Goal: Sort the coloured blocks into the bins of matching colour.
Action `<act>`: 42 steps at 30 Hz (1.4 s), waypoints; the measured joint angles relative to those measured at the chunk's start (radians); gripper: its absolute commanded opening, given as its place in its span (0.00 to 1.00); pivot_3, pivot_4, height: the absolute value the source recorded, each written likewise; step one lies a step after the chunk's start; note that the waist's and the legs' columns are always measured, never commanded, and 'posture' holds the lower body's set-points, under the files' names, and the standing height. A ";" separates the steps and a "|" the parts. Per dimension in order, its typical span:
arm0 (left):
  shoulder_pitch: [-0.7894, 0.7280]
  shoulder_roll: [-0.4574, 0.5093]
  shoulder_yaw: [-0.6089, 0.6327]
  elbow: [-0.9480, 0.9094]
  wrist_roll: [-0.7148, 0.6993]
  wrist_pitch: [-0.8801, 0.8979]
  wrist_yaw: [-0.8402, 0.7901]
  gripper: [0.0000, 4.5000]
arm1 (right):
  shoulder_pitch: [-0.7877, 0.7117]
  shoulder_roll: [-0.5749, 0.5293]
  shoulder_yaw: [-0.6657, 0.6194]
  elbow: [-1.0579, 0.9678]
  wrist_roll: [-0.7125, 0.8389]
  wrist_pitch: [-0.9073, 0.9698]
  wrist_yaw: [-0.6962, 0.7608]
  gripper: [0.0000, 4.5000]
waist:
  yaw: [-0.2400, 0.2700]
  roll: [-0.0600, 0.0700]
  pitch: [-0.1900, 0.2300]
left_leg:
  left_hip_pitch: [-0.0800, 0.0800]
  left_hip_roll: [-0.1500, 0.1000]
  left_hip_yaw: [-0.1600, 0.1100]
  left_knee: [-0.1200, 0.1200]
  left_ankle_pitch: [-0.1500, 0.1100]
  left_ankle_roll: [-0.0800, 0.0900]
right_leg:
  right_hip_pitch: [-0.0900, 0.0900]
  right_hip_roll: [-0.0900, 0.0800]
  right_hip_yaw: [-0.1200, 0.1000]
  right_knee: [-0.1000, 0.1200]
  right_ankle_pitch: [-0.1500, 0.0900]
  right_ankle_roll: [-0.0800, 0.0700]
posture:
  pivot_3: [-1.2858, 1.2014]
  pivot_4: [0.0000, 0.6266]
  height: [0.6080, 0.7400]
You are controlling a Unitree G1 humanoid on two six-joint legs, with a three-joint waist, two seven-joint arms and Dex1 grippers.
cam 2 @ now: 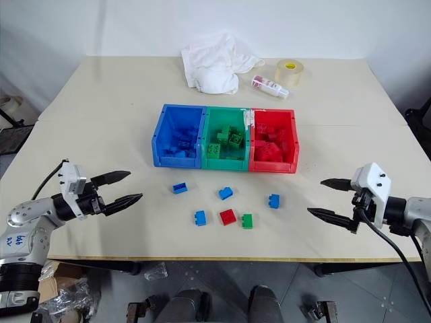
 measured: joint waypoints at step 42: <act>0.024 -0.064 -0.045 -0.088 -0.012 0.014 -0.031 1.00 | -0.301 0.155 0.397 0.173 -0.140 0.046 0.036 0.87 | -0.002 0.000 0.000 | 0.000 0.000 -0.001 0.000 0.000 0.000 | 0.000 0.000 -0.002 -0.002 0.000 0.000 | 0.52 0.24 1.00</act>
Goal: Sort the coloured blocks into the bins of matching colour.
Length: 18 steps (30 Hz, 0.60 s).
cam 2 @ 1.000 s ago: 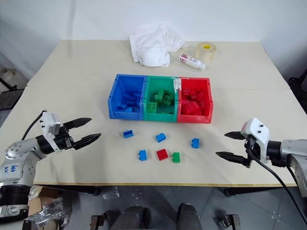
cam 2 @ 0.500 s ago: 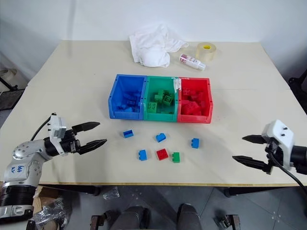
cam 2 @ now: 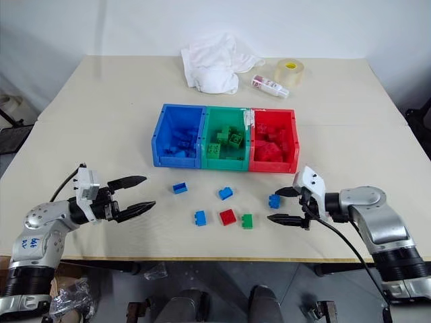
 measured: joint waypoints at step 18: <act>-0.030 -0.022 -0.002 -0.012 -0.004 -0.001 0.012 1.00 | -0.120 0.072 -0.032 -0.071 0.008 0.031 -0.100 0.32 | -0.001 0.000 0.000 | 0.000 0.000 0.000 0.000 0.000 0.000 | -0.001 0.000 0.000 0.000 0.000 0.000 | 0.52 0.24 1.00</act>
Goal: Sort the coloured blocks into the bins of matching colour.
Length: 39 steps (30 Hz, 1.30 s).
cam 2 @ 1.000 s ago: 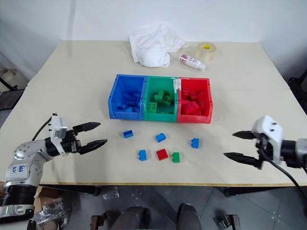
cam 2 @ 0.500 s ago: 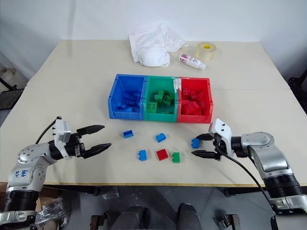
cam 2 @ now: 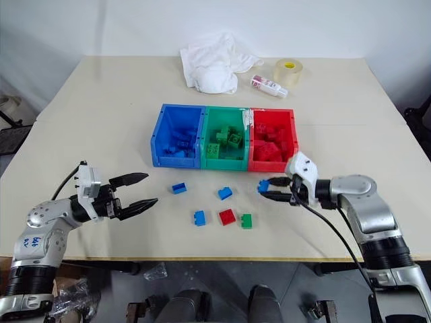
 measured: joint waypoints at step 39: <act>-0.077 -0.003 -0.025 0.105 0.010 -0.049 -0.062 1.00 | -0.284 0.308 0.116 0.081 -0.098 -0.053 -0.103 0.99 | -0.060 0.001 0.000 | -0.001 -0.004 -0.017 -0.002 0.000 -0.001 | -0.004 0.000 -0.002 0.014 0.000 -0.001 | 0.52 0.24 1.00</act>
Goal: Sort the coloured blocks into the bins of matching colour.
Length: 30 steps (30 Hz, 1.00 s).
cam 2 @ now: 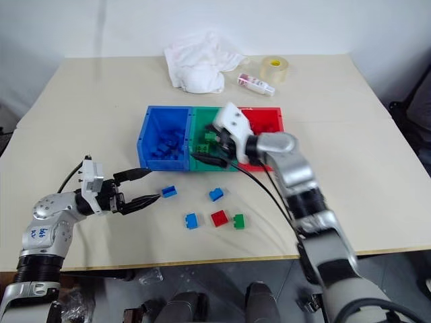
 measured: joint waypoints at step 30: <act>-0.041 0.017 -0.005 0.037 -0.001 0.007 -0.044 1.00 | 0.432 -0.403 0.065 -0.418 0.052 0.229 0.088 0.99 | 0.063 -0.001 0.000 | 0.000 0.002 0.011 0.002 0.000 0.001 | 0.004 0.000 0.003 -0.014 0.000 0.000 | 0.52 0.24 1.00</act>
